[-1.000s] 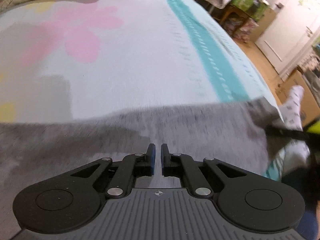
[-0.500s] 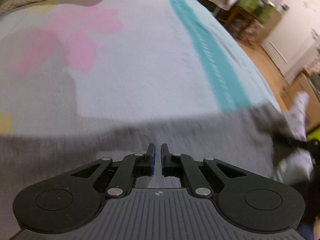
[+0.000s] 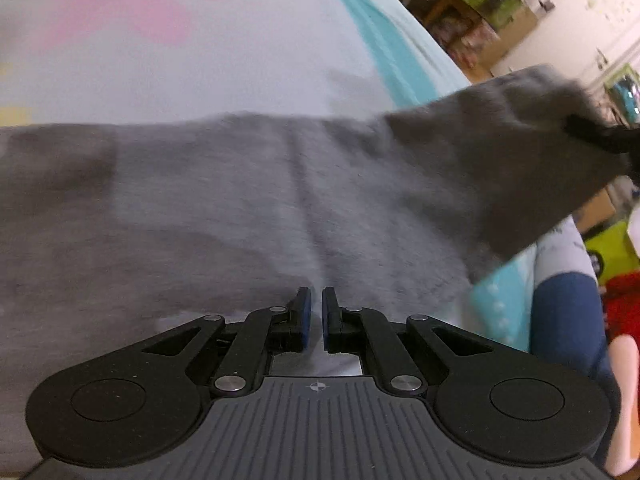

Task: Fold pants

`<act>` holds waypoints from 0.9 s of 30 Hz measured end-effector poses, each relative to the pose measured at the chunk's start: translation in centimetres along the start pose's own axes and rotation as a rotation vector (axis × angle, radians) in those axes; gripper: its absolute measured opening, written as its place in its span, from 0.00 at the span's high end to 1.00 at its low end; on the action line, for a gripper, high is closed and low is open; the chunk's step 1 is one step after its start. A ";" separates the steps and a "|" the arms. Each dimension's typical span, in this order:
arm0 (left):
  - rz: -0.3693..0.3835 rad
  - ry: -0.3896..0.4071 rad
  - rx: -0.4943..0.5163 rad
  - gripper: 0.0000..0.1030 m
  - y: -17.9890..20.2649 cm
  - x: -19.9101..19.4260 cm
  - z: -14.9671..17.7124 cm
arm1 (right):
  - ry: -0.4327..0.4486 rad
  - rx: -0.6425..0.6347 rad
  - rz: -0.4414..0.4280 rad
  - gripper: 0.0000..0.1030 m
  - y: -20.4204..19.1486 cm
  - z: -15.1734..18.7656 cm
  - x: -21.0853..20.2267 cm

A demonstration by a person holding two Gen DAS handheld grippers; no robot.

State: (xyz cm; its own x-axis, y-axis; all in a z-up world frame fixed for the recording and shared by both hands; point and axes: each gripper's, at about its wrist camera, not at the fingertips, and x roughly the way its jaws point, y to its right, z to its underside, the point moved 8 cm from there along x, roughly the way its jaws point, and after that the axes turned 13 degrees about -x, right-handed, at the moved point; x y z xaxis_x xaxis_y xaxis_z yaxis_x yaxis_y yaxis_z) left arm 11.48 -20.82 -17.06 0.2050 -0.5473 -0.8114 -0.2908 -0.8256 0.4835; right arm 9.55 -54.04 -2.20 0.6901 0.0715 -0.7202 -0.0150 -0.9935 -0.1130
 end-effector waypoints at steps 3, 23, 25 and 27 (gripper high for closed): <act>-0.014 0.044 -0.053 0.94 -3.4 -2.4 -0.8 | 0.027 -0.047 -0.061 0.88 -5.4 -2.2 -1.6; -0.201 0.305 -0.232 0.94 -18.9 -16.9 -2.5 | -0.081 -0.281 -0.364 0.62 -37.9 7.8 10.7; -0.197 0.333 -0.214 0.94 -18.2 -17.1 -2.8 | -0.031 -0.280 -0.396 0.53 -37.3 7.1 8.8; -0.185 0.356 -0.191 0.94 -16.9 -17.3 -3.5 | 0.032 -0.266 -0.398 0.49 -35.7 6.0 6.8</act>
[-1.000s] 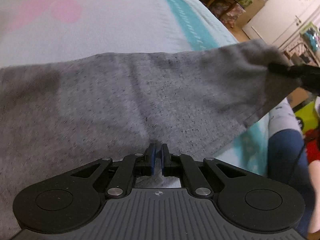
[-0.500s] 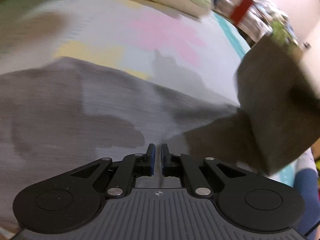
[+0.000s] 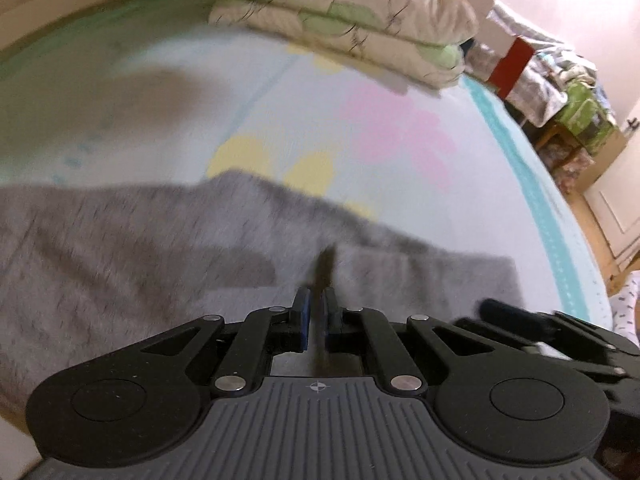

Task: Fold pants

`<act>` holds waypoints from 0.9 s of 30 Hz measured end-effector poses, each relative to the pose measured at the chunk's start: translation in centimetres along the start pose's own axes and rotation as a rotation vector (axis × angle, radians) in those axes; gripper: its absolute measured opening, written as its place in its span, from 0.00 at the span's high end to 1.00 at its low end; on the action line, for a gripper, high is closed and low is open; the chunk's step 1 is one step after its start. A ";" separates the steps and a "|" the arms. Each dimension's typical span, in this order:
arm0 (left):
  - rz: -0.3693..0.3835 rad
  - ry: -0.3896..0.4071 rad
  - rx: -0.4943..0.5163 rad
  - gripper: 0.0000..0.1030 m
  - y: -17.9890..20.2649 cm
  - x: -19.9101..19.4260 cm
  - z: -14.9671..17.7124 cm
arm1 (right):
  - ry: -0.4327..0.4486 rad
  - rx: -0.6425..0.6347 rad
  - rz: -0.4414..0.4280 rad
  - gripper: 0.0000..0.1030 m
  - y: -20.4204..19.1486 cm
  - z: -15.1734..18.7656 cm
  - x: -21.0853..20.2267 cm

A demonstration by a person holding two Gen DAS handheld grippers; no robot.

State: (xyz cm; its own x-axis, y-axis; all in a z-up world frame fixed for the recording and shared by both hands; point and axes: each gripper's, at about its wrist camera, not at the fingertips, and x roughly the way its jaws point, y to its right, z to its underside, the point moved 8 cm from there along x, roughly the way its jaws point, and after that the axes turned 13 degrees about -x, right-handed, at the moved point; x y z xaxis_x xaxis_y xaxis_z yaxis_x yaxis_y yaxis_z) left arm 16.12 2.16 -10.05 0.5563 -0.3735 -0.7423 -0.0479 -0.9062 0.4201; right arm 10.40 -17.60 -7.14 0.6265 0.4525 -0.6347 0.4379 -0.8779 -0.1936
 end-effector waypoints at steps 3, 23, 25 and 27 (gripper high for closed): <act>0.032 0.032 0.041 0.94 2.1 0.0 -0.5 | 0.032 0.049 0.067 0.47 3.2 0.0 -3.0; 0.090 -0.222 0.079 0.95 1.6 8.6 6.5 | -0.065 0.271 0.290 0.92 13.8 6.3 -4.9; 0.107 -0.247 0.043 0.96 1.2 9.1 6.7 | -0.046 0.284 0.297 0.91 15.3 5.1 -3.7; 0.115 -0.249 0.004 0.97 1.1 9.0 6.9 | -0.041 0.285 0.312 0.91 16.5 4.1 -2.1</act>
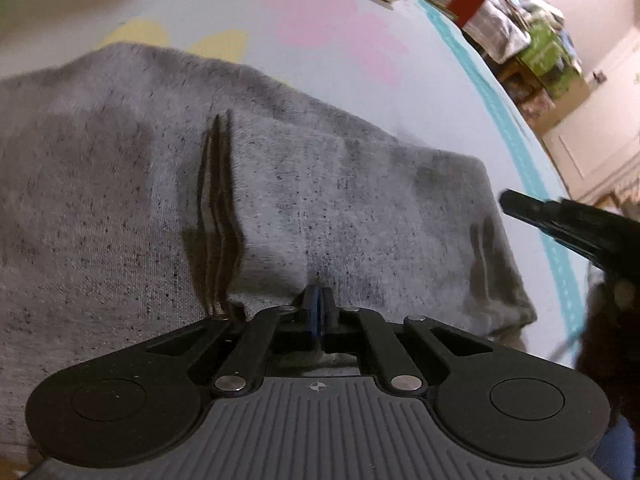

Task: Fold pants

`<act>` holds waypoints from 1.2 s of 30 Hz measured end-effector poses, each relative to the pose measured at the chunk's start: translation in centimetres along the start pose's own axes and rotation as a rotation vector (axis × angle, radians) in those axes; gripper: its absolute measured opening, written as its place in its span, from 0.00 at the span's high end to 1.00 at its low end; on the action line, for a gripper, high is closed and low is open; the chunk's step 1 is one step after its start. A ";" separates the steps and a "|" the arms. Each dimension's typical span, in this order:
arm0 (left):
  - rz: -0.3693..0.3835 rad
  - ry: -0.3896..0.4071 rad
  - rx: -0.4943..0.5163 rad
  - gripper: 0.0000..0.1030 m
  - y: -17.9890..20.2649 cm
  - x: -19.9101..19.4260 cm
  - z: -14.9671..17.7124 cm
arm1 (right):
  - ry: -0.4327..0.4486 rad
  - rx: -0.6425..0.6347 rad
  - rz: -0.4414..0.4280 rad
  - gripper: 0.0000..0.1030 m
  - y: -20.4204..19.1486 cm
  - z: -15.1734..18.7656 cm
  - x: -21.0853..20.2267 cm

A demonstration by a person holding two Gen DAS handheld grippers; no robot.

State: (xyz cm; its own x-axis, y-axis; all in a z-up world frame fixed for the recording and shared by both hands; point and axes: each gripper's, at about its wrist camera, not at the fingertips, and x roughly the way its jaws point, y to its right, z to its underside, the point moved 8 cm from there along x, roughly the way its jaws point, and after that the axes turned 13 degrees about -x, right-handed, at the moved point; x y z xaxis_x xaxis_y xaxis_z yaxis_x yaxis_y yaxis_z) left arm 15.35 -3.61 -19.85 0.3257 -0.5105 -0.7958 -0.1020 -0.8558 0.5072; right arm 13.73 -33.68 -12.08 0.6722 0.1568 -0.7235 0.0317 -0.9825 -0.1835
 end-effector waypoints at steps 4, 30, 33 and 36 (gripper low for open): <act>0.045 0.026 -0.036 0.97 -0.7 -0.9 0.7 | -0.032 0.023 0.021 0.91 1.4 -1.3 3.3; -0.249 0.164 0.073 0.95 -5.7 -8.1 2.2 | -0.036 -0.191 -0.032 0.89 -4.2 2.3 -1.6; -0.261 0.181 0.118 0.95 -5.5 -7.8 2.6 | -0.114 -0.238 -0.043 0.89 -5.9 6.0 -2.0; -0.262 0.187 0.145 0.95 -5.4 -7.9 2.7 | -0.102 -0.257 -0.013 0.89 -6.6 7.8 -2.4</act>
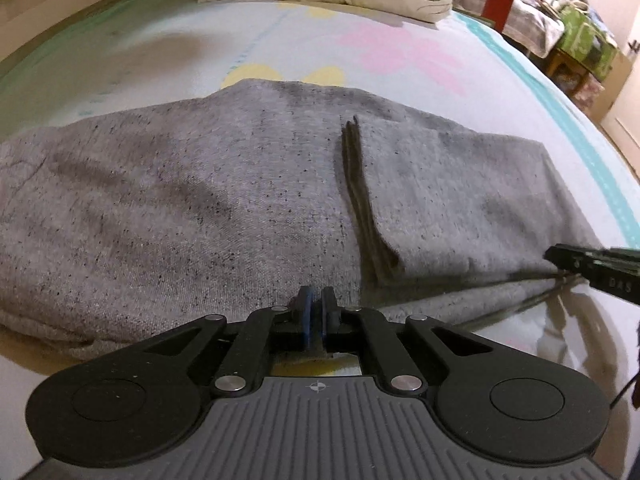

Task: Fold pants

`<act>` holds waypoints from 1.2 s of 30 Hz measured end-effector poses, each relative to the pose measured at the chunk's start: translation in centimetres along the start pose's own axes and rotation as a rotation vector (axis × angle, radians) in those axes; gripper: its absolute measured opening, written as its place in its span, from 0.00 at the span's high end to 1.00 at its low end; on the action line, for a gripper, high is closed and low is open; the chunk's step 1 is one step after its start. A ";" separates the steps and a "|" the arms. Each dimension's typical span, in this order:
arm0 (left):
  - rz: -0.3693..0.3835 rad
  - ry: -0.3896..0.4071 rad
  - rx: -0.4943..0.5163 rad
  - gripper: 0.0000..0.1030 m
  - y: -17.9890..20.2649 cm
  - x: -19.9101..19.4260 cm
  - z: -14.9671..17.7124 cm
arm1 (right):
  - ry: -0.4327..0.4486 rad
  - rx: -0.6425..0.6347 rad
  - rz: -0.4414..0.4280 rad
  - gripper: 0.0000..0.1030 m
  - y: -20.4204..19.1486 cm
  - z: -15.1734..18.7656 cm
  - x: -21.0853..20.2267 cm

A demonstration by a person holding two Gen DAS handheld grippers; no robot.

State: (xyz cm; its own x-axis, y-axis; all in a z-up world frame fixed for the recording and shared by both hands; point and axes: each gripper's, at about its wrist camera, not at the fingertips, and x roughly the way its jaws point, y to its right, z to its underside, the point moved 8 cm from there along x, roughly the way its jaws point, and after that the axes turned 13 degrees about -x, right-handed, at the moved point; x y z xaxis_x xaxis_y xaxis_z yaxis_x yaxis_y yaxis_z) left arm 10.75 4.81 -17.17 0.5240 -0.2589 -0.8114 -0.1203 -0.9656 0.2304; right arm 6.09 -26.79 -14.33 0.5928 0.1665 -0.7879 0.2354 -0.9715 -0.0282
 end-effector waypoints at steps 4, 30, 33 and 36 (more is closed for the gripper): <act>0.004 0.009 0.015 0.95 -0.1 -0.3 0.1 | -0.037 0.018 0.014 0.85 -0.3 -0.7 0.1; 0.002 0.154 -0.145 0.26 -15.1 -5.5 -10.7 | 0.074 -0.141 -0.194 0.76 -16.5 -16.2 6.2; -0.036 0.177 -0.162 0.25 -16.8 -6.1 -11.9 | 0.068 -0.152 -0.185 0.75 -17.6 -17.9 8.3; -0.069 0.177 -0.172 0.23 -18.5 -6.2 -13.3 | 0.055 -0.160 -0.164 0.75 -18.0 -19.2 10.3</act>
State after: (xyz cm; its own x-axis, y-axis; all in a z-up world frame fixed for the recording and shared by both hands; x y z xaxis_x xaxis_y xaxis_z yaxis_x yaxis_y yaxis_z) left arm 20.92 24.53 -9.28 0.6675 -0.1694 -0.7251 0.0584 -0.9588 0.2778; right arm 22.72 -4.34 -10.16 0.5763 0.3332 -0.7462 0.4489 -0.8921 -0.0517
